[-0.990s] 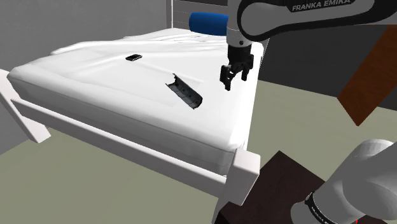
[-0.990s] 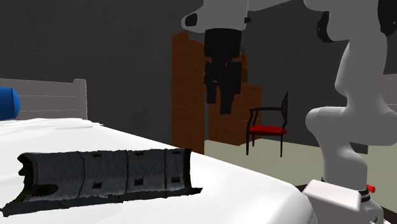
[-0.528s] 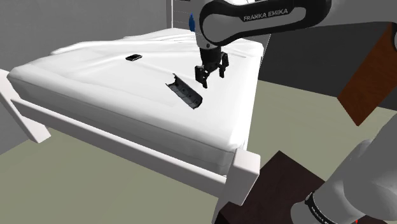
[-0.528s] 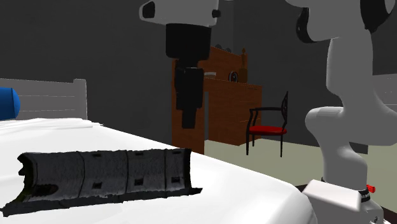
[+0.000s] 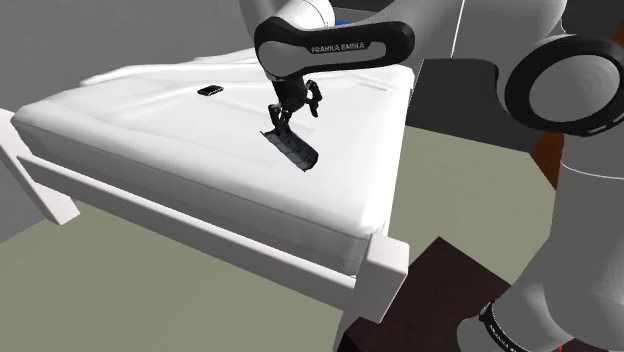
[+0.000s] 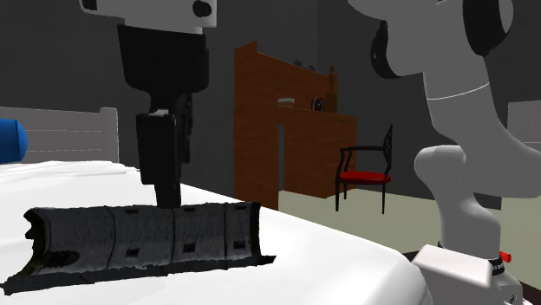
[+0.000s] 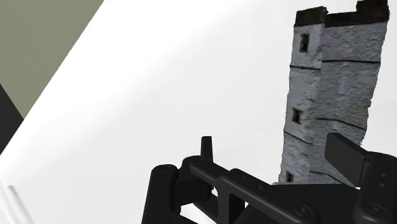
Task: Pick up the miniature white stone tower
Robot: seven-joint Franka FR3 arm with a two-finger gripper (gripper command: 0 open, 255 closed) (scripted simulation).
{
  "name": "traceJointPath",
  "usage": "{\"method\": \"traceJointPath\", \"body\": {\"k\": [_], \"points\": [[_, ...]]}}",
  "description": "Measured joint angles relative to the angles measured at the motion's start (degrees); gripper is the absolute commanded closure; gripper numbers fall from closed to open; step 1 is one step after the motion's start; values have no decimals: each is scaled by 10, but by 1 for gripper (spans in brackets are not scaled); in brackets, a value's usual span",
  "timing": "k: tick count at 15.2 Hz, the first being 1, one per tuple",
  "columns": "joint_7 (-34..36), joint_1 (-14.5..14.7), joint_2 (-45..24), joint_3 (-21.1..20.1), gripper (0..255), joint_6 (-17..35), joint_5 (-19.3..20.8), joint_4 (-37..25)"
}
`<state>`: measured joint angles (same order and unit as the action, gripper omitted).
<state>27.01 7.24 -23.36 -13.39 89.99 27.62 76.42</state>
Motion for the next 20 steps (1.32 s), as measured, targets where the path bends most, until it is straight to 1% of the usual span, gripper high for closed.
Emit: {"method": "traceJointPath", "body": {"k": [2,3,4,10,11,20], "points": [[1,18,-54,5,0,-28,19,-76],[3,21,-62,6,0,-28,22,-83],[5,22,-68,7,0,-26,24,-85],[23,18,-69,7,0,13,26,-43],[24,17,-69,7,255,15,26,-40],[25,17,-69,7,255,17,26,-39]]}}
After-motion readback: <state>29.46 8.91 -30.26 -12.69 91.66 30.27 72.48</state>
